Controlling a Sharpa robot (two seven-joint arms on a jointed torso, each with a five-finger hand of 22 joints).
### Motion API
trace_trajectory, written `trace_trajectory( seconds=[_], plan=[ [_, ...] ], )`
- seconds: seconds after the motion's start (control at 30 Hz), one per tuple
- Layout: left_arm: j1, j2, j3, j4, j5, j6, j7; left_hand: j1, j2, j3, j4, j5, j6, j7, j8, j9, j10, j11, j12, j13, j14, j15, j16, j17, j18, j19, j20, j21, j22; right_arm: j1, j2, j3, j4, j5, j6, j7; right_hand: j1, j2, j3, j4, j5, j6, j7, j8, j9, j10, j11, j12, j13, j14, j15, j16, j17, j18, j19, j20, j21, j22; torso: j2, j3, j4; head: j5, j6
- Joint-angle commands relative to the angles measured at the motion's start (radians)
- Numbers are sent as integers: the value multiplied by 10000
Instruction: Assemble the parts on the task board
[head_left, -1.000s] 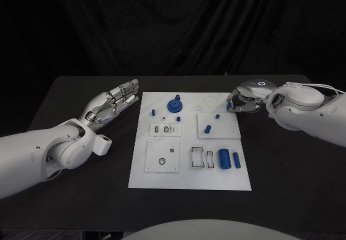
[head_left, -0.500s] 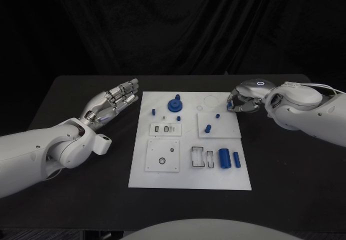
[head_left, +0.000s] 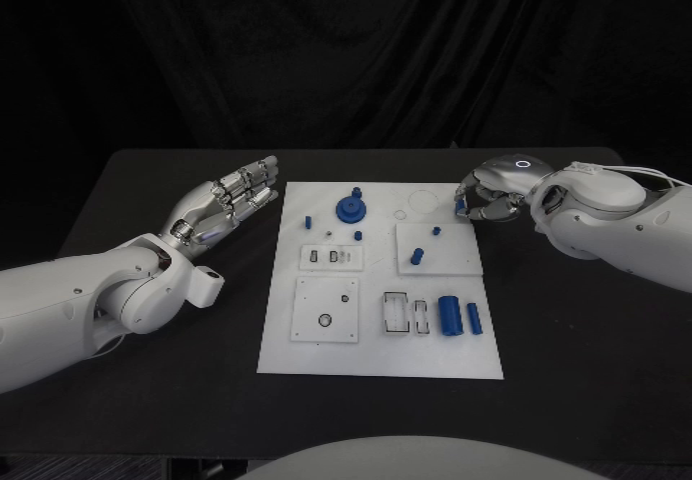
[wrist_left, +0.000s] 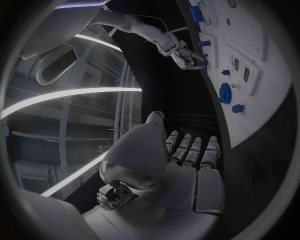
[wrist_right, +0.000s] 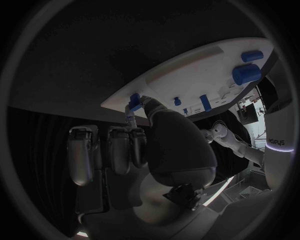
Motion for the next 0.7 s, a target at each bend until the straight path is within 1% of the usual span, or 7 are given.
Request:
trace_trajectory(
  seconds=[0.03,0.1,0.23,0.33,0.47,0.6,0.7],
  plan=[
    [-6,15,8,-10,-30,166,1152,90,3,77,0,52,-94,17,13,-13,-62,-6,-71,-10,4,43,56,13,179,8,71,40,14,-26,-35,7,103,-49,-588,-64,168,97,59,-140,359,65,-21,182,246,1042,-20,26,2634,1048,-15,-60,2528,-72,1042,-32,14,2627,-2,7,-14,36,-13],
    [-7,9,8,-12,-30,176,1150,90,3,77,0,52,-94,17,13,-13,-62,-6,-71,-10,4,43,56,13,179,8,71,40,14,-26,-67,8,206,-49,-719,-50,199,93,81,-193,469,80,-25,236,320,1042,-22,26,2634,1052,-22,-46,2544,-78,1055,-37,34,2635,-1,8,-21,51,-15],
    [-9,-19,8,-4,-30,185,1146,90,3,78,0,52,-98,17,12,-13,-64,-4,-72,-10,5,45,58,13,179,10,72,41,14,-8,-244,14,788,-51,-1078,-138,184,50,71,-222,523,125,0,297,389,1042,-25,26,2634,1059,-3,-18,2578,-78,1055,-31,34,2635,-12,-4,-26,109,-5],
    [-10,-41,8,5,-30,177,1143,91,4,80,-1,52,-89,18,13,-12,-61,-2,-68,-9,7,49,59,13,179,14,76,44,16,86,-323,17,1277,-52,-1087,-247,170,29,63,-225,532,123,13,304,404,1042,-26,26,2634,1062,13,-10,2587,-78,1055,-25,34,2635,-12,-7,-22,133,-18],
    [-10,-62,7,26,-30,160,1137,93,3,82,-2,54,-73,18,16,-10,-52,0,-53,-6,15,54,68,16,179,21,80,49,18,315,-311,18,2166,-73,-712,-421,156,14,59,-225,539,111,26,303,415,1042,-24,26,2634,1060,30,-17,2579,-78,1055,-16,34,2635,-12,-9,-25,205,-12],
    [-10,-61,7,32,-30,155,1124,93,2,83,-2,55,-71,17,16,-9,-53,0,-56,-7,13,57,65,15,179,21,82,49,18,401,-63,15,2750,-241,-400,-512,145,18,59,-221,540,118,24,310,424,1042,-18,26,2634,1062,34,-8,2589,-78,1055,-12,34,2635,-11,-14,-7,185,41],
    [-10,-48,7,5,-30,153,1115,93,2,83,-2,55,-71,17,16,-9,-53,0,-56,-7,13,57,65,15,179,21,82,49,18,396,296,11,2944,-320,-159,-530,143,18,59,-221,541,118,21,311,426,1042,-14,26,2634,1064,33,-3,2596,-78,1055,-11,34,2635,-12,3,-58,255,26]
  ],
)
